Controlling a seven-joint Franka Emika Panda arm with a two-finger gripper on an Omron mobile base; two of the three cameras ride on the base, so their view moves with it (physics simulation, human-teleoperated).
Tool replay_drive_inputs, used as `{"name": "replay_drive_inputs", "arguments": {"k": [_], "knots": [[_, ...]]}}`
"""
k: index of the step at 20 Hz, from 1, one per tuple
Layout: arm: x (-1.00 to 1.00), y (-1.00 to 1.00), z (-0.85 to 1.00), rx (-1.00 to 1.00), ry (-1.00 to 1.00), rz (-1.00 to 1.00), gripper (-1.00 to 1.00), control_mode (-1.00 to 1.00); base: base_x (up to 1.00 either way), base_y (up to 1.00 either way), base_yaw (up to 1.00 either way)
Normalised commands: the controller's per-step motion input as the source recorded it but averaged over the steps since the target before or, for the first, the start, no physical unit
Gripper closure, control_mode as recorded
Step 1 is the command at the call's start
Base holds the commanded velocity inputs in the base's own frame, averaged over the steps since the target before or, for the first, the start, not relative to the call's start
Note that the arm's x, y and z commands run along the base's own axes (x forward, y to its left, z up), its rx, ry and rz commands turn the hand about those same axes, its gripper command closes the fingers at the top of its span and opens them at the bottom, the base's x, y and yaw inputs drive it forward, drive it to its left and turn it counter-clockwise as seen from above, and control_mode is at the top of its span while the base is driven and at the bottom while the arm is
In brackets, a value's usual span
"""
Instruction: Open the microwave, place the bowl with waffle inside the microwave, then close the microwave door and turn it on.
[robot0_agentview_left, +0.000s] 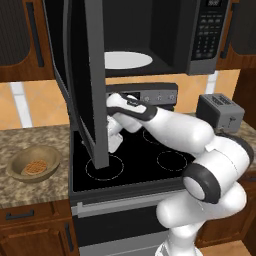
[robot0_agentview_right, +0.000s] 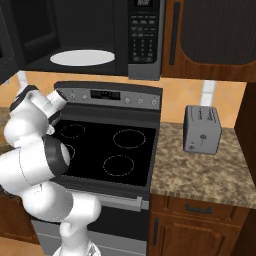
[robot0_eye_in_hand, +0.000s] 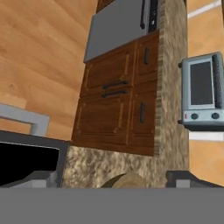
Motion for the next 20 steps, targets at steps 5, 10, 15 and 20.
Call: {"name": "replay_drive_inputs", "arguments": {"k": [5, 10, 15, 20], "knots": [[0.28, 0.37, -0.33, -0.05, 0.0, 0.0, -1.0, -1.0, 0.0, 0.0, 0.0], [0.39, 0.55, -0.24, -0.06, 0.0, 0.0, -1.0, -1.0, 0.0, 0.0, 0.0], [0.47, 0.33, -0.18, -0.07, 0.0, 0.0, -1.0, -1.0, 0.0, 0.0, 0.0], [0.54, 0.36, -0.33, -0.12, 0.0, -0.02, -1.0, -1.0, 0.0, 0.0, 0.0]]}}
